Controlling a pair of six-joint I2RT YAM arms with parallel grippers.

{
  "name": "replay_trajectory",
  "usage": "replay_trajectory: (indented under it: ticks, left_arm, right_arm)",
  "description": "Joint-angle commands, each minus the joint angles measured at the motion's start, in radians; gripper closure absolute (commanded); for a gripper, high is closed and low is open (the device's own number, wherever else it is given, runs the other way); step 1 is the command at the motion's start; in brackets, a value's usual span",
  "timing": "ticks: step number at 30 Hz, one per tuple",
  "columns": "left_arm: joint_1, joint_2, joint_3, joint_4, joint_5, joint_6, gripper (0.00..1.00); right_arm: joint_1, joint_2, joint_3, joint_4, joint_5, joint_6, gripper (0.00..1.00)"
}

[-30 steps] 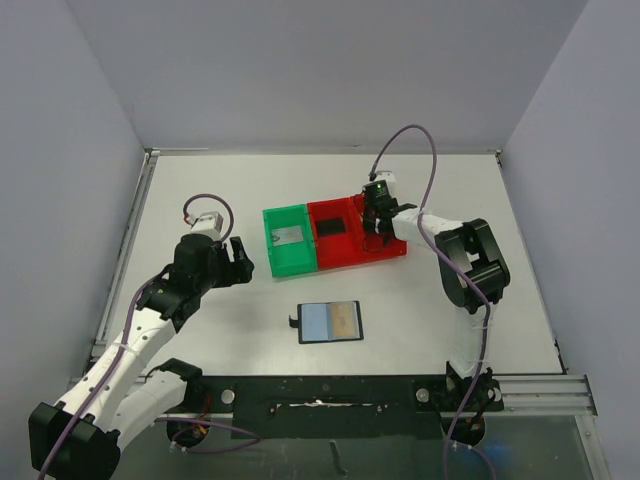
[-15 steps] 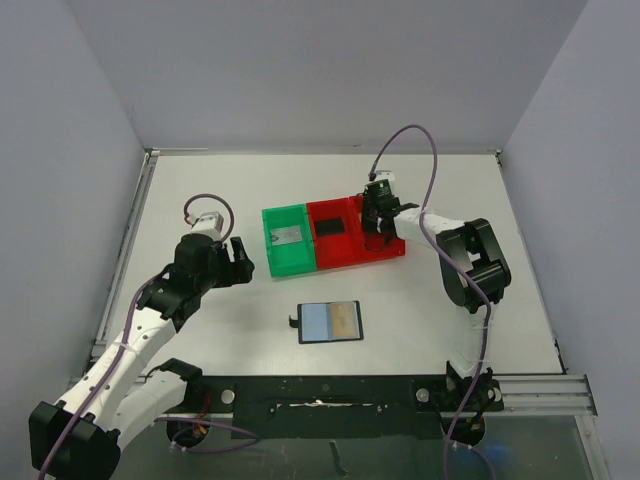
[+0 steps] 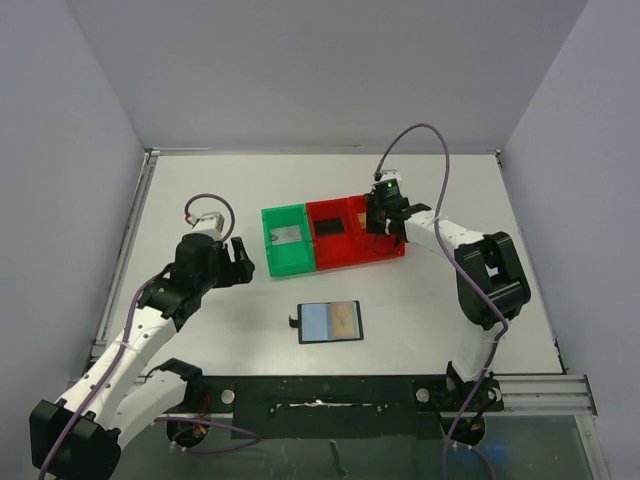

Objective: Take the credit cards out of the card holder

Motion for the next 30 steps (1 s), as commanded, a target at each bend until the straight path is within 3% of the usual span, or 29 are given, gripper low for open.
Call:
replay_trajectory:
  ticks: [1, 11, 19, 26, 30]
  left_arm:
    - [0.007, 0.0, 0.026, 0.056, 0.016, 0.018, 0.28]
    - [0.007, -0.001, 0.023, 0.061, 0.032, 0.019, 0.28]
    - [0.006, 0.016, 0.021, 0.073, 0.076, 0.025, 0.28]
    - [-0.016, 0.004, 0.012, 0.082, 0.122, 0.015, 0.29]
    - [-0.052, -0.018, -0.003, 0.102, 0.158, -0.024, 0.29]
  right_arm:
    - [0.011, -0.053, -0.037, -0.029, -0.017, 0.021, 0.61]
    - [0.057, -0.063, -0.074, -0.068, -0.007, 0.021, 0.63]
    - [0.074, -0.172, -0.119, -0.106, 0.014, 0.018, 0.64]
    - [0.075, -0.334, -0.124, -0.149, 0.037, 0.035, 0.56]
    - [0.075, -0.5, -0.251, -0.121, -0.004, 0.139, 0.49]
